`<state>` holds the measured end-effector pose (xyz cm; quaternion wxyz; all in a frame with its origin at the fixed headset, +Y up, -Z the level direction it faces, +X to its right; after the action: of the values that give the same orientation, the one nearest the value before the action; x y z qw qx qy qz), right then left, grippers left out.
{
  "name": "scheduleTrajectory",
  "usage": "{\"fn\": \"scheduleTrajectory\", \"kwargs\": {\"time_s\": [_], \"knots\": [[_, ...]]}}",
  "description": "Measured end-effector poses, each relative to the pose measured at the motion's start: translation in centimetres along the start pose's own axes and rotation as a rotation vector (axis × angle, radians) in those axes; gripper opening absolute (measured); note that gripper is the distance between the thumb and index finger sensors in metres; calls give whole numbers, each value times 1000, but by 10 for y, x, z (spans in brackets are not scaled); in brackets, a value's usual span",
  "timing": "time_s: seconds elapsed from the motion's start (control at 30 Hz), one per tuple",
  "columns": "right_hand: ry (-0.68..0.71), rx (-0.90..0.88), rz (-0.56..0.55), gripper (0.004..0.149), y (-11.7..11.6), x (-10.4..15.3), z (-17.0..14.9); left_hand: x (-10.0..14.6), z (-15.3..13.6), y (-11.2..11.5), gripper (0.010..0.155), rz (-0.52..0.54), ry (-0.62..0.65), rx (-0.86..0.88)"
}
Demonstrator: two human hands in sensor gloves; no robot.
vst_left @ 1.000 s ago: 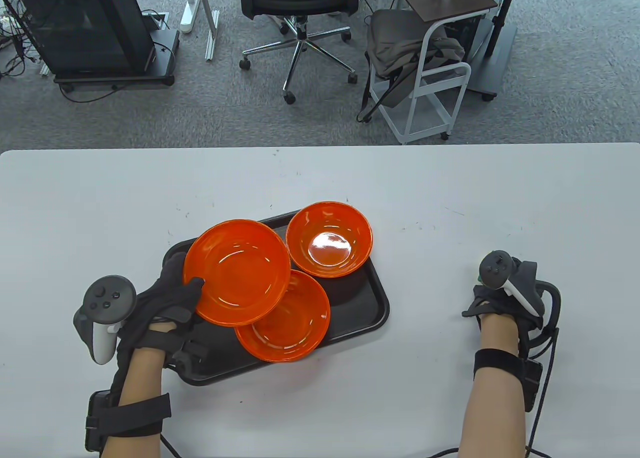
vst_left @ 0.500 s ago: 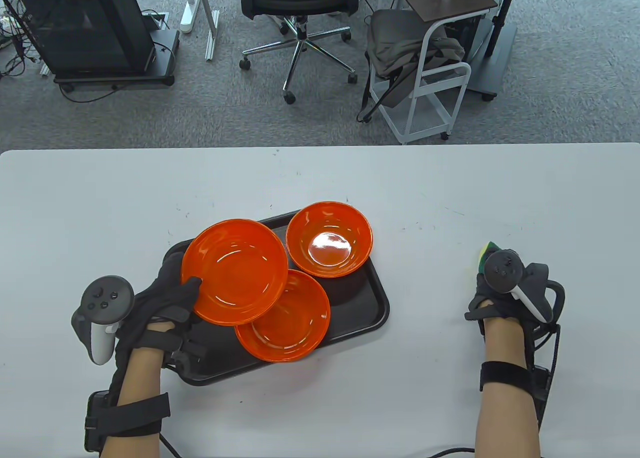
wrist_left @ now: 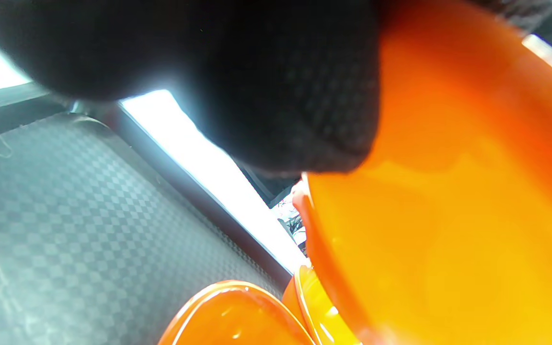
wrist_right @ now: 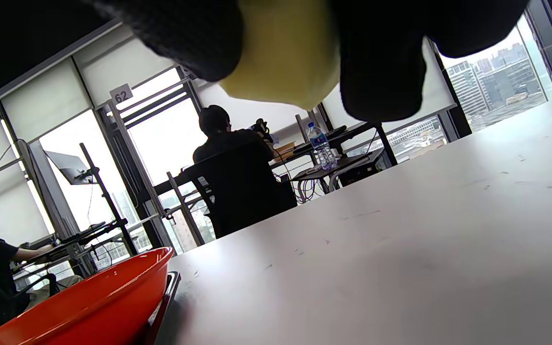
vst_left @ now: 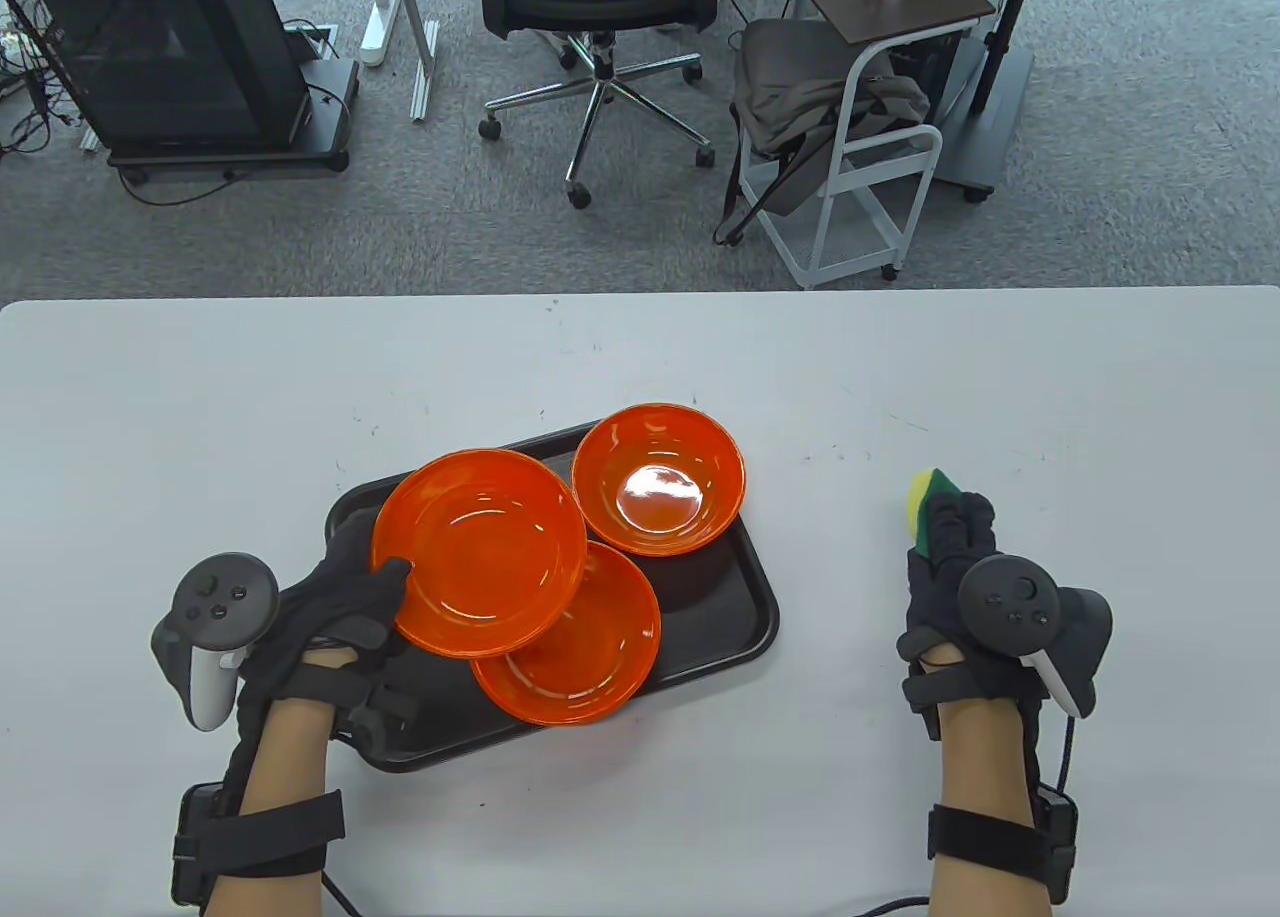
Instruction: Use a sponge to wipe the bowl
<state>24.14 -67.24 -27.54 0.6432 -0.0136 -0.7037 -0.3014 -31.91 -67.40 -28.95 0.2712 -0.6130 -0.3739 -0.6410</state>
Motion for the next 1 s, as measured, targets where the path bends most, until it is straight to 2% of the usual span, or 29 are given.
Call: {"fn": "scheduleTrajectory", "kwargs": {"time_s": [0.17,0.37,0.5,0.67,1.0], "knots": [[106,18,-3,56,-1,1,21,-1,2,4,65,-8,6,-14],[284,-7,-7,55,-6,6,67,-3,6,15,65,-34,7,-59],[369,-94,7,56,-16,17,104,-3,14,25,65,-60,25,-88],[514,-121,33,56,-20,36,151,-2,24,37,64,-81,51,-123],[806,-99,17,50,-29,73,209,1,40,53,64,-116,99,-188]]}}
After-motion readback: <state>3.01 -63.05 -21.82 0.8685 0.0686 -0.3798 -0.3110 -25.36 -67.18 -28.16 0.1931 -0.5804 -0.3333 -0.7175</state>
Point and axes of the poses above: the tracker on the back of each hand, its own z axis roughly to the thumb side, its own x axis roughly from the fingertips to the wrist, y = z × x, the point moved 2 cm from there along -x, roughly from the wrist to the fingertips, and after that the axes turned 10 degrees about -z, right-handed, at the moved point
